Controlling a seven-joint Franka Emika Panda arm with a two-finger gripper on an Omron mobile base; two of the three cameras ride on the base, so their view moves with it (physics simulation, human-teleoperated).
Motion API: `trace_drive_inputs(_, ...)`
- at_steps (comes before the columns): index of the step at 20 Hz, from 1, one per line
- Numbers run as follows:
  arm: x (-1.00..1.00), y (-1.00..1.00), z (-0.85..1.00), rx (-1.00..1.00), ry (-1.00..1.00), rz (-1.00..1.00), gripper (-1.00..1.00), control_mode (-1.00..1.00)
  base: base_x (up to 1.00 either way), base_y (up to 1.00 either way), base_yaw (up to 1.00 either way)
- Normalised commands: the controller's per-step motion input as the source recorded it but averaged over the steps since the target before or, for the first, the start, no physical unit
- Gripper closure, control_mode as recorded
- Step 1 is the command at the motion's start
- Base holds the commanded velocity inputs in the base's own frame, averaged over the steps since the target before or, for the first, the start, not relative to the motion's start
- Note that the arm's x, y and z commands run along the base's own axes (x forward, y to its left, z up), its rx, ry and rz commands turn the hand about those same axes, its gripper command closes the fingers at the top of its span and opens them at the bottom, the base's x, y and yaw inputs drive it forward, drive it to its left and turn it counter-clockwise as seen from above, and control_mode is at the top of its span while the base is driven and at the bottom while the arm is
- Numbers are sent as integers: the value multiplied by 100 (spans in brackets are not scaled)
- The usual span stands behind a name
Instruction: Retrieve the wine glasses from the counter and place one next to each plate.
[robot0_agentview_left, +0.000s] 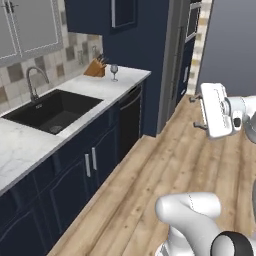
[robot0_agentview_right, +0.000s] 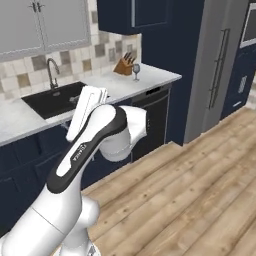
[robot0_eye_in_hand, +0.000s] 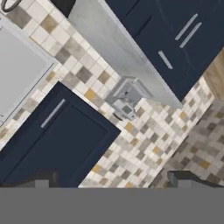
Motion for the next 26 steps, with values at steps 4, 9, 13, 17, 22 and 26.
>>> trace_drive_inputs(4,0,0,0,0,0,0,-100,100,100,-36,12)
trace_drive_inputs(9,0,0,0,0,0,0,-100,100,100,-61,23)
trace_drive_inputs(13,0,0,0,0,0,0,-100,100,100,-31,27)
trace_drive_inputs(17,0,0,0,0,0,0,-100,100,100,-13,29)
trace_drive_inputs(22,0,0,0,0,0,0,-100,100,100,-2,26)
trace_drive_inputs(26,0,0,0,0,0,0,-100,100,100,6,17)
